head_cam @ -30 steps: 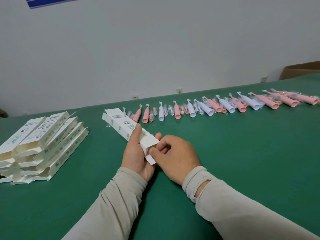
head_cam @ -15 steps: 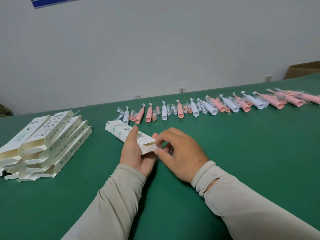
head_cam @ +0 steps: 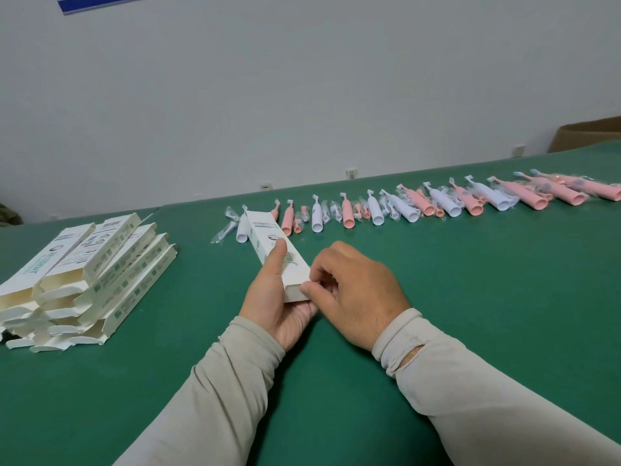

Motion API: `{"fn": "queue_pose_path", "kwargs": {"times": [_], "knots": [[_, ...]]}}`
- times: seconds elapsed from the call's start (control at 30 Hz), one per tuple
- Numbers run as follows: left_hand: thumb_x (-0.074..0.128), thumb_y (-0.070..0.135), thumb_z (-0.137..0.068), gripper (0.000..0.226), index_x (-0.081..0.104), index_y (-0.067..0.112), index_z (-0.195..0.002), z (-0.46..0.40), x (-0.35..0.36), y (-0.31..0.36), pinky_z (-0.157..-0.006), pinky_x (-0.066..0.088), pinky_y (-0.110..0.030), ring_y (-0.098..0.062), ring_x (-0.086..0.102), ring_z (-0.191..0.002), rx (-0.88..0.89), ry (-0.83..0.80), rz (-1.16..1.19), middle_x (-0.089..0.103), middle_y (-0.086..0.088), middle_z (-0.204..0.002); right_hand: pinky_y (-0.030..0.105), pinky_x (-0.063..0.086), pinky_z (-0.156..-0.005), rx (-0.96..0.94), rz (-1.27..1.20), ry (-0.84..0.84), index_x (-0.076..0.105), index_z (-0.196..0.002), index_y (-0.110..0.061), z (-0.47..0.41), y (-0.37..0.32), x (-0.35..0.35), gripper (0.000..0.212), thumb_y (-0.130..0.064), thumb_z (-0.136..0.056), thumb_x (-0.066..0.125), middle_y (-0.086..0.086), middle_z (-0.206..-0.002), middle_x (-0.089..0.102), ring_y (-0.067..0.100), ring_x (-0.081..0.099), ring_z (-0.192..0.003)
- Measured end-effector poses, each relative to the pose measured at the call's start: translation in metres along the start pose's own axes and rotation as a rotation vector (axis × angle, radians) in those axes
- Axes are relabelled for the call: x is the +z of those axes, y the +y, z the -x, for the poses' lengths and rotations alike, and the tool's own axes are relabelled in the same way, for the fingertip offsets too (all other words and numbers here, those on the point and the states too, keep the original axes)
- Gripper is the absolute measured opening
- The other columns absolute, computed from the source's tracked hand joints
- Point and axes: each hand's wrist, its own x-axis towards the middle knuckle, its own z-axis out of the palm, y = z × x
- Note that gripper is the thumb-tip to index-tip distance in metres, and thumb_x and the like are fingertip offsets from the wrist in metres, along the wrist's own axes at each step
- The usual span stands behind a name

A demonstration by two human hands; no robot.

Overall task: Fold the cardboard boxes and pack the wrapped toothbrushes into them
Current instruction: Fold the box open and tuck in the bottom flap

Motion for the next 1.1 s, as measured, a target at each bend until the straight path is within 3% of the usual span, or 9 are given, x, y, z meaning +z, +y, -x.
{"fn": "queue_pose_path", "kwargs": {"times": [0.1, 0.2, 0.3, 0.37, 0.5, 0.6, 0.73, 0.87, 1.1], "knots": [[0.049, 0.062, -0.094, 0.058, 0.055, 0.017, -0.130, -0.001, -0.001, 0.000, -0.064, 0.059, -0.042, -0.032, 0.073, -0.083, 0.034, 0.014, -0.174, 0.072, -0.018, -0.101, 0.031, 0.050, -0.070, 0.041, -0.074, -0.059, 0.057, -0.085, -0.033, 0.001, 0.005, -0.001, 0.011, -0.036, -0.085, 0.067, -0.012, -0.088, 0.053, 0.006, 0.057, -0.068], [0.042, 0.070, -0.093, 0.050, 0.057, 0.030, -0.119, -0.001, -0.007, -0.001, -0.057, 0.054, -0.032, -0.022, 0.070, -0.074, 0.315, 0.147, -0.758, 0.068, -0.008, -0.102, 0.024, 0.048, -0.071, 0.193, -0.328, -0.024, 0.063, -0.085, -0.030, -0.003, 0.014, -0.007, 0.009, -0.027, -0.082, 0.071, -0.016, -0.082, 0.059, 0.003, 0.053, -0.062], [0.064, 0.053, -0.089, 0.027, 0.055, 0.038, -0.109, -0.006, -0.024, 0.001, -0.075, 0.047, -0.027, -0.007, 0.059, -0.087, 0.670, 0.176, -1.356, 0.060, 0.007, -0.098, 0.022, 0.044, -0.066, 0.380, -0.537, 0.238, 0.065, -0.085, -0.028, -0.010, 0.028, -0.022, 0.005, -0.026, -0.089, 0.068, -0.016, -0.074, 0.063, 0.002, 0.055, -0.058], [0.074, 0.045, -0.083, 0.036, 0.053, 0.044, -0.113, -0.007, -0.029, 0.004, -0.083, 0.041, -0.024, 0.001, 0.050, -0.097, 0.717, 0.135, -1.501, 0.055, 0.012, -0.104, 0.020, 0.045, -0.066, 0.442, -0.566, 0.461, 0.063, -0.087, -0.030, -0.013, 0.037, -0.036, 0.009, -0.023, -0.093, 0.063, -0.013, -0.083, 0.065, 0.002, 0.059, -0.064], [0.084, 0.034, -0.075, 0.052, 0.057, 0.037, -0.119, -0.010, -0.031, 0.009, -0.100, 0.040, -0.035, -0.015, 0.048, -0.111, 0.750, 0.127, -1.594, 0.053, 0.010, -0.115, 0.008, 0.041, -0.078, 0.215, -0.266, 0.674, 0.062, -0.098, -0.028, -0.012, 0.044, -0.061, 0.018, -0.013, -0.097, 0.051, -0.013, -0.098, 0.062, -0.002, 0.054, -0.089], [0.086, 0.029, -0.075, 0.053, 0.058, 0.034, -0.119, -0.010, -0.029, 0.007, -0.101, 0.041, -0.036, -0.016, 0.049, -0.111, 0.758, 0.103, -1.609, 0.053, 0.010, -0.116, 0.015, 0.040, -0.083, 0.030, -0.094, 0.506, 0.067, -0.095, -0.019, -0.010, 0.052, -0.072, 0.021, -0.009, -0.091, 0.049, -0.013, -0.091, 0.062, 0.004, 0.053, -0.090], [0.086, 0.029, -0.075, 0.053, 0.055, 0.040, -0.116, -0.009, -0.028, 0.007, -0.099, 0.040, -0.034, -0.015, 0.049, -0.111, 0.746, 0.073, -1.621, 0.054, 0.011, -0.114, 0.013, 0.045, -0.077, 0.094, -0.159, 0.203, 0.065, -0.094, -0.029, -0.002, 0.063, -0.077, 0.024, -0.008, -0.094, 0.056, -0.019, -0.091, 0.061, -0.003, 0.056, -0.084], [0.086, 0.029, -0.074, 0.053, 0.054, 0.043, -0.114, -0.007, -0.028, 0.005, -0.097, 0.041, -0.036, -0.016, 0.051, -0.110, 0.738, 0.025, -1.640, 0.057, 0.013, -0.113, 0.010, 0.043, -0.078, 0.227, -0.420, 0.022, 0.061, -0.115, -0.036, 0.001, 0.073, -0.089, 0.038, -0.006, -0.092, 0.059, -0.013, -0.112, 0.060, -0.005, 0.055, -0.083], [0.084, 0.033, -0.074, 0.045, 0.057, 0.048, -0.108, -0.004, -0.023, -0.002, -0.085, 0.045, -0.033, 0.003, 0.054, -0.101, 0.691, -0.067, -1.641, 0.062, 0.021, -0.108, 0.016, 0.043, -0.079, 0.166, -0.301, -0.168, 0.050, -0.140, -0.039, 0.006, 0.084, -0.100, 0.055, -0.018, -0.089, 0.054, -0.014, -0.120, 0.051, 0.002, 0.052, -0.082]]}}
